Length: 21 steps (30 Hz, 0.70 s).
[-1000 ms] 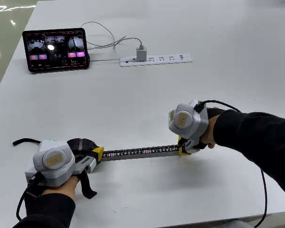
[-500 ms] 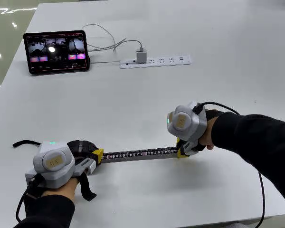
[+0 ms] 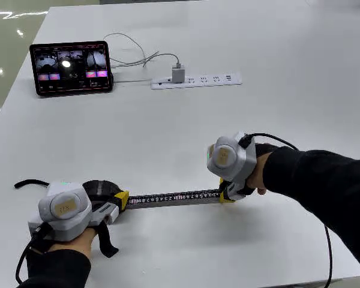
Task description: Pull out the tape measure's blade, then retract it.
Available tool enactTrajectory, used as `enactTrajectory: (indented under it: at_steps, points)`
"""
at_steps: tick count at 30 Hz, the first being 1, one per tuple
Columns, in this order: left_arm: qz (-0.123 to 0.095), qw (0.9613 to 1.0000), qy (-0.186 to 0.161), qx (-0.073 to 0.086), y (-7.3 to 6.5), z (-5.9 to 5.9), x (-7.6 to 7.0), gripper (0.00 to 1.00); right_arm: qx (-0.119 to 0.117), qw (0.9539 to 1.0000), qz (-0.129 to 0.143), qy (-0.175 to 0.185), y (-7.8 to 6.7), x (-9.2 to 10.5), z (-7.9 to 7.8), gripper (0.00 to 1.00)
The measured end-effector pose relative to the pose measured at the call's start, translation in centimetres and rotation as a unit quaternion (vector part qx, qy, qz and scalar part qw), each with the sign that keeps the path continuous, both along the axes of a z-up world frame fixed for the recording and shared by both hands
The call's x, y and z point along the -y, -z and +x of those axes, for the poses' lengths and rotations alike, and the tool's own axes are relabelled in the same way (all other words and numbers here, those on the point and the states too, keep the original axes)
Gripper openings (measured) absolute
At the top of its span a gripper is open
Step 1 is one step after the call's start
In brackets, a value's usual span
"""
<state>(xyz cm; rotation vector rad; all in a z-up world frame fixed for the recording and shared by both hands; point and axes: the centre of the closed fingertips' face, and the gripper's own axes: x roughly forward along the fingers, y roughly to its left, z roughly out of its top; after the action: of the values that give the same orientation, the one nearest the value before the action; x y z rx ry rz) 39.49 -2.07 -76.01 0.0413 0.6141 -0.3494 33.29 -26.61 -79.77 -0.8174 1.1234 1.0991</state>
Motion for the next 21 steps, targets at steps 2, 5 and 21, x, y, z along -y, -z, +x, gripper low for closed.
enactTrajectory:
  at_steps: [2, 5, 21]
  points:
    - [0.0, 1.0, 0.0, 0.0, 0.01, 0.01, 0.0, 0.6, 0.0, 1.0, -0.002, 0.0, 0.02, -0.06, 0.04, 0.08]
    - [-0.001, 1.0, 0.0, -0.002, 0.03, 0.04, 0.0, 0.6, -0.002, 1.0, -0.004, 0.008, 0.05, -0.16, 0.12, 0.08]
    - [0.0, 1.0, 0.002, -0.004, 0.13, 0.04, -0.03, 0.6, 0.003, 0.9998, -0.013, 0.012, 0.1, -0.67, 0.0, 0.08]
